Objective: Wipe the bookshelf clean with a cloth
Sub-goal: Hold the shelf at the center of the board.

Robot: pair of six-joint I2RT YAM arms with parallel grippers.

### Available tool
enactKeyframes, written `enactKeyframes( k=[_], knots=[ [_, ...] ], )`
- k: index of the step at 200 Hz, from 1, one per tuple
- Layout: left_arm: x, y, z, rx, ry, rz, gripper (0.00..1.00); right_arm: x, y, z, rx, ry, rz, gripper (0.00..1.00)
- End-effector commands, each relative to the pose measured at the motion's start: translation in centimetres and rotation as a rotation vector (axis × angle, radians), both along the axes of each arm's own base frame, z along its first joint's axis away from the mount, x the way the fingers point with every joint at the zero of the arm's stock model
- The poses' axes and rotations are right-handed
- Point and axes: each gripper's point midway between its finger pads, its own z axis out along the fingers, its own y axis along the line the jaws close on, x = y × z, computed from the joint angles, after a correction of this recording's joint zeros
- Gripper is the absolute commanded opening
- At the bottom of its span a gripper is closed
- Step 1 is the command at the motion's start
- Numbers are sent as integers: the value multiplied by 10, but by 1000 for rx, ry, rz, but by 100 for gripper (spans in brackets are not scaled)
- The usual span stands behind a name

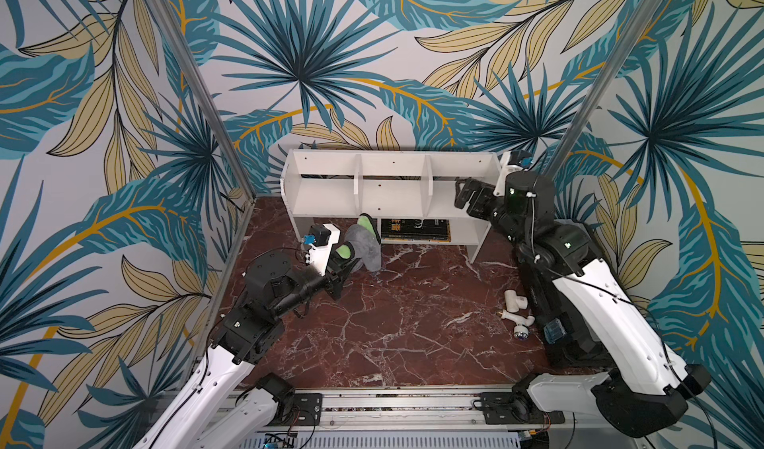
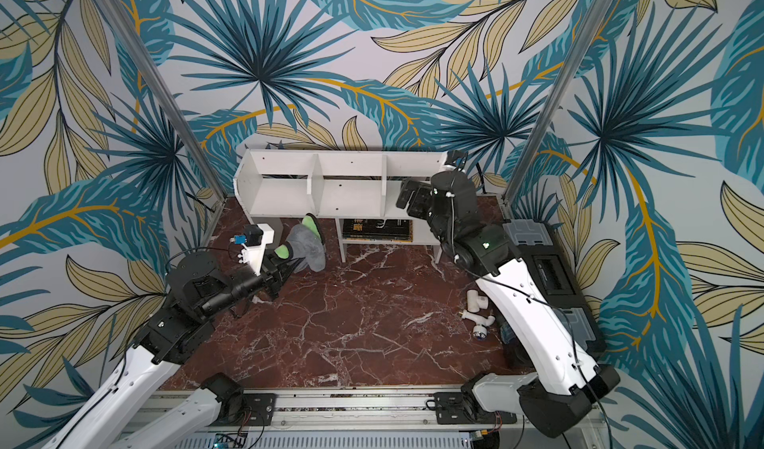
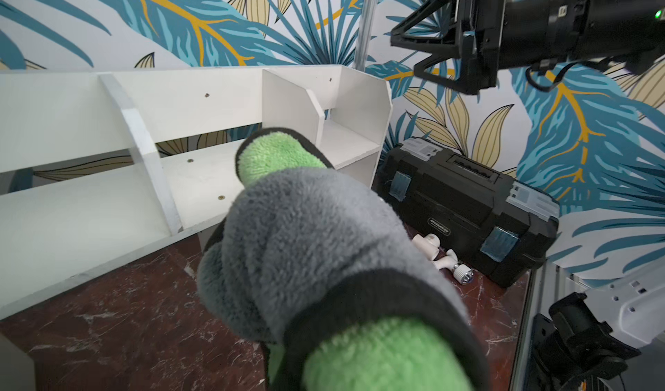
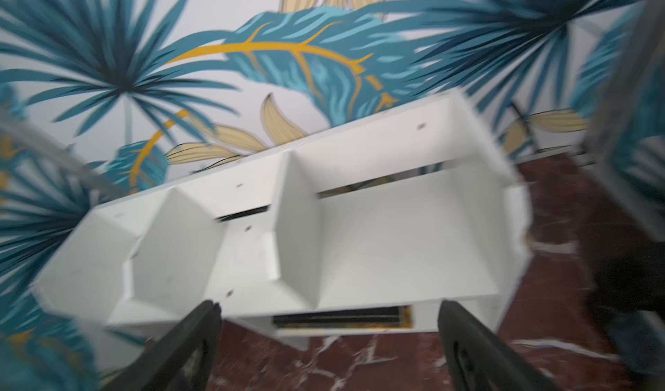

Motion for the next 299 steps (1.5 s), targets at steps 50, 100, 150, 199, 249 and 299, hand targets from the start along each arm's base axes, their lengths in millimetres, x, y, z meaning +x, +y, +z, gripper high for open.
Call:
enactKeyframes(
  k=[50,100,150,199,249,299],
  knots=[
    [55,75,45,158,7,503,0,62,-98,-55,-255,301,-186,99],
    [110,112,75,134,111,649,0,73,-77,-78,-212,342,-76,87],
    [164,97,44,64,246,535,0,72,-63,-89,-177,347,4,67],
    [200,81,23,19,282,486,28,66,-68,-107,-217,410,-3,42],
    [210,100,22,41,238,603,100,63,-56,-109,-193,415,63,36],
    [226,97,-4,58,326,612,100,65,-47,-114,-141,398,97,31]
  ],
)
